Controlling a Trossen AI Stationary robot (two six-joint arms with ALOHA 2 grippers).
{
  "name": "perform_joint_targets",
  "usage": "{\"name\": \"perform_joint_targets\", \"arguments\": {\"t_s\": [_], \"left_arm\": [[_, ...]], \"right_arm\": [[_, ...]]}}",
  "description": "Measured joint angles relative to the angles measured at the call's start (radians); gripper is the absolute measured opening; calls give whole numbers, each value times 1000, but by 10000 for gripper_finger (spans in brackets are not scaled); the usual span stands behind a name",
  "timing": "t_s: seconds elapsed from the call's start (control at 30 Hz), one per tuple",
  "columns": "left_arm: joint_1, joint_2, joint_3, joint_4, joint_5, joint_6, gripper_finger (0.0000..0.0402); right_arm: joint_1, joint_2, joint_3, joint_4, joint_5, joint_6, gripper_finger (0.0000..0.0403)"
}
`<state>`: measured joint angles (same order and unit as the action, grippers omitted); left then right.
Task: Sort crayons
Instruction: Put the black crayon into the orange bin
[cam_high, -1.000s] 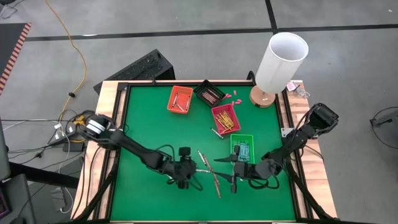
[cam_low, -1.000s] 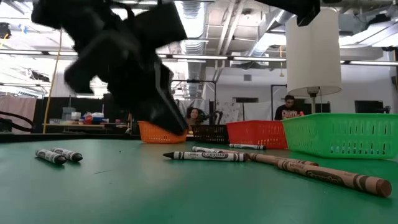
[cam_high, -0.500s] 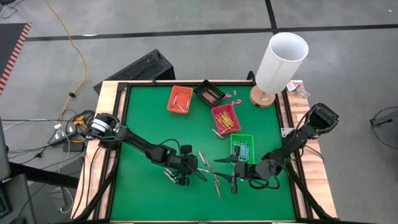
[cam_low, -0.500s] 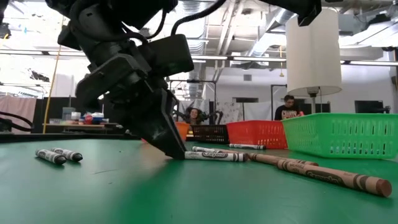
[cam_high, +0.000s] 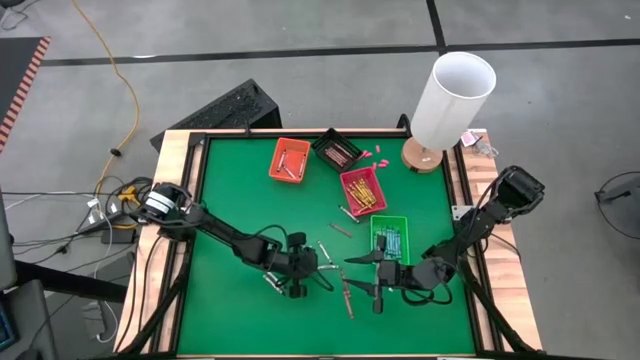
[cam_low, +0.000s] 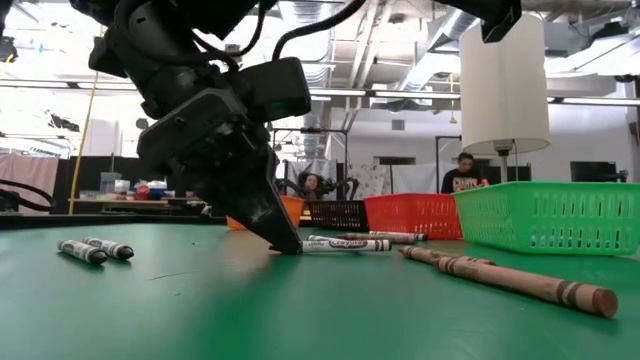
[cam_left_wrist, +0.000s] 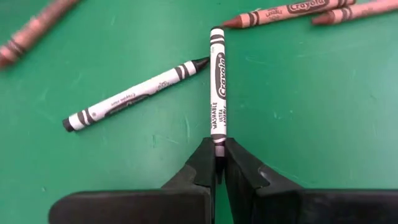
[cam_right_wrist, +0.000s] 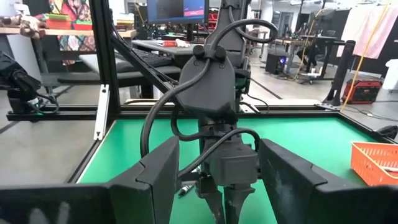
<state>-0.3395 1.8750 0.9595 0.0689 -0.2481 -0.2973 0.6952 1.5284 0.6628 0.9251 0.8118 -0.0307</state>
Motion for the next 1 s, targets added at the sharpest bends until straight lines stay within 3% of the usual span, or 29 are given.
{"name": "perform_joint_targets", "arguments": {"t_s": [0.13, 0.37, 0.57, 0.83, 1.0], "left_arm": [[-43, -30, -3, 5, -43, -34, 2], [-126, -138, -3, 45, -280, 5, 0], [-175, -233, -2, 88, -413, 82, 1], [-194, -274, -2, 231, -402, 226, 3], [-182, -274, -2, 178, -361, 238, 2]], "right_arm": [[5, 0, 0, 33, 13, -4, 219], [5, -4, 0, 75, 25, -48, 219], [5, -4, 0, 84, 25, -57, 219], [5, -5, 0, 163, 24, -129, 219], [5, -5, 0, 166, 24, -135, 219]]}}
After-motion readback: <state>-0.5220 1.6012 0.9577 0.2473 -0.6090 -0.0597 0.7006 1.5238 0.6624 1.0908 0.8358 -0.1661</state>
